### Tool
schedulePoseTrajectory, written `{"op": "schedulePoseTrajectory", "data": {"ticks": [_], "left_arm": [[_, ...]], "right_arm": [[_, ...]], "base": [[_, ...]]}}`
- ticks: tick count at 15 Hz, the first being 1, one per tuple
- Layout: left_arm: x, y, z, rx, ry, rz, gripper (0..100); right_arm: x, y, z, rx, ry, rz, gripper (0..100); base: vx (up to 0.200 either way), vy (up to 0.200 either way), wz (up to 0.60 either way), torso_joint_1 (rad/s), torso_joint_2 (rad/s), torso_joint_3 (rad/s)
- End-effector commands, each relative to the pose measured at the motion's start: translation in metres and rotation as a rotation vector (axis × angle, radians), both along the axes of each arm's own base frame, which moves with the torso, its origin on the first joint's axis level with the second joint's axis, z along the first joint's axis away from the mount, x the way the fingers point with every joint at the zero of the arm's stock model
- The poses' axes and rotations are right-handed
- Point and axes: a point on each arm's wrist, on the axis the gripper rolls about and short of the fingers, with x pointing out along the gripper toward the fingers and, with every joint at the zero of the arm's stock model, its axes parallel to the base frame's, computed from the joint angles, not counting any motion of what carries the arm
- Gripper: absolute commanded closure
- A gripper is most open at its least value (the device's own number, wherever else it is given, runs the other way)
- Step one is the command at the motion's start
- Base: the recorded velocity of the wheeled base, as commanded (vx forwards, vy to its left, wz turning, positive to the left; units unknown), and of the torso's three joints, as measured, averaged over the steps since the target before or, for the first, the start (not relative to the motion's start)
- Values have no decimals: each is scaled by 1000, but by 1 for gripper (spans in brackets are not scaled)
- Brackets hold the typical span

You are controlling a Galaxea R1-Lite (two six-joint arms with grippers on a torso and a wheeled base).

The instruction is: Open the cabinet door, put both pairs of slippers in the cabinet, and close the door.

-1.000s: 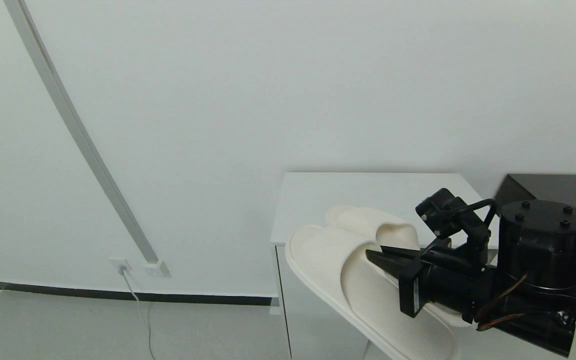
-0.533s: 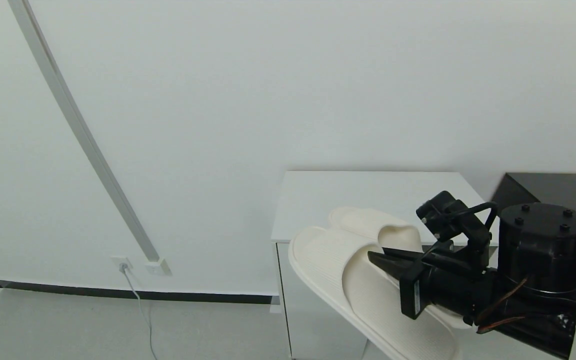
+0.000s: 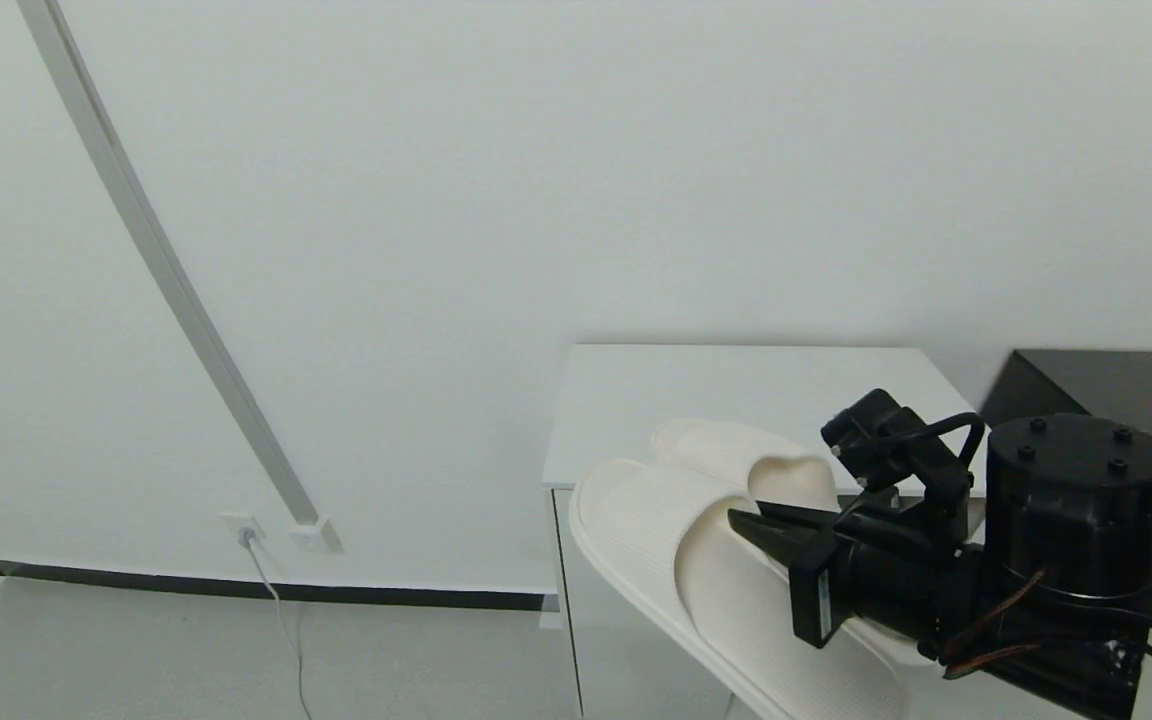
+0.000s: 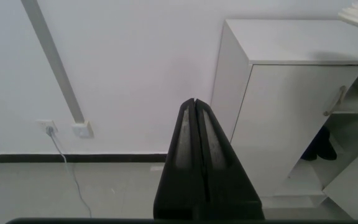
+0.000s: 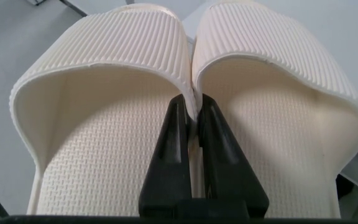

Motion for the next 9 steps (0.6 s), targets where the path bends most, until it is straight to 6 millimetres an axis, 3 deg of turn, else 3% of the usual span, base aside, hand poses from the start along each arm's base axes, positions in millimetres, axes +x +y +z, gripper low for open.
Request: {"op": "schedulePoseTrajectory", "data": {"ticks": [1, 9], "left_arm": [[0, 0, 0, 0, 1, 1, 100], [0, 0, 0, -2, 1, 1, 100]], "right_arm": [[1, 1, -3, -7, 7, 2, 100], [1, 2, -3, -10, 9, 2, 100]], "base": [[0, -200, 0, -7, 2, -2], [0, -200, 0, 4, 5, 2]]}}
